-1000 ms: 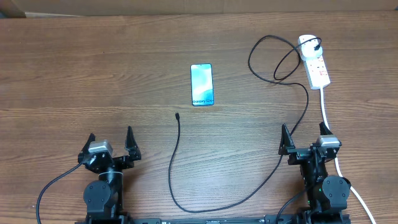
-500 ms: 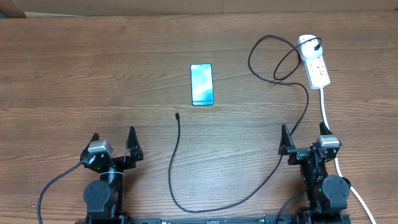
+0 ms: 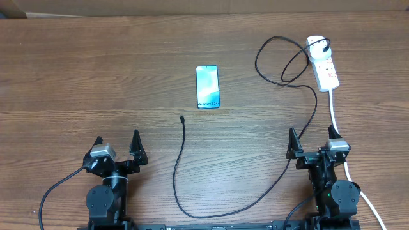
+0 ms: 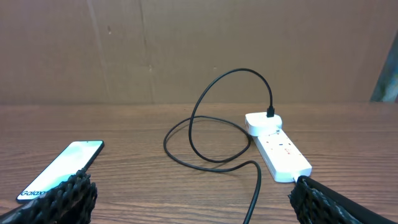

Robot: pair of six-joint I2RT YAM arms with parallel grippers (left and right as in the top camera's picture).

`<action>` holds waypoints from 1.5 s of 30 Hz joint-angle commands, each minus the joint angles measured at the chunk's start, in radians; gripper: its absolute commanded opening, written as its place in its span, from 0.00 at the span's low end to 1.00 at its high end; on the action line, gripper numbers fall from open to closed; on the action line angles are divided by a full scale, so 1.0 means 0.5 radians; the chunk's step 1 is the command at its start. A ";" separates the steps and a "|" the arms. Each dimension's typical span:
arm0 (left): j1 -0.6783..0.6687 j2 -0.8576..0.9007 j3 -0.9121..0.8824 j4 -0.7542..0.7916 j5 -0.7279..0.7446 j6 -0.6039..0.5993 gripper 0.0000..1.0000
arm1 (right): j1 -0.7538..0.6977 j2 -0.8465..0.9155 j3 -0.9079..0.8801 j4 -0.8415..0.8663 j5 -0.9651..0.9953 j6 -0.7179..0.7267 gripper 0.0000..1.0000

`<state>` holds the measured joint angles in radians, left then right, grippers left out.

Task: Plug charger to phone and switch on socket
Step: 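Raise the left arm from rest toward the phone, then move the left gripper over the phone and lower onto it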

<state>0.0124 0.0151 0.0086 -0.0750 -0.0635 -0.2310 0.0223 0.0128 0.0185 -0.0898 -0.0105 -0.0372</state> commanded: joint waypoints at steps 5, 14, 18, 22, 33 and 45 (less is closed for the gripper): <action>-0.015 -0.021 -0.005 0.019 0.429 -0.542 1.00 | 0.013 -0.020 -0.021 0.011 0.018 0.007 1.00; -0.011 -0.021 -0.006 0.175 0.938 -2.084 1.00 | 0.013 -0.020 -0.021 0.011 0.018 0.007 1.00; -0.011 -0.021 -0.005 0.744 0.892 -2.058 1.00 | 0.013 -0.020 -0.021 0.011 0.018 0.007 1.00; -0.011 -0.019 0.074 0.945 0.585 -2.034 1.00 | 0.013 -0.020 -0.021 0.011 0.018 0.008 1.00; -0.011 0.617 1.299 -0.193 0.418 -0.975 1.00 | 0.013 -0.020 -0.021 0.011 0.018 0.007 1.00; -0.014 2.003 2.999 -1.926 0.838 -0.637 1.00 | 0.013 -0.020 -0.021 0.011 0.018 0.008 1.00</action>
<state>0.0124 0.9443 1.4204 -1.0134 0.2623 -0.6041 0.0223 0.0128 0.0185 -0.0898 -0.0105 -0.0372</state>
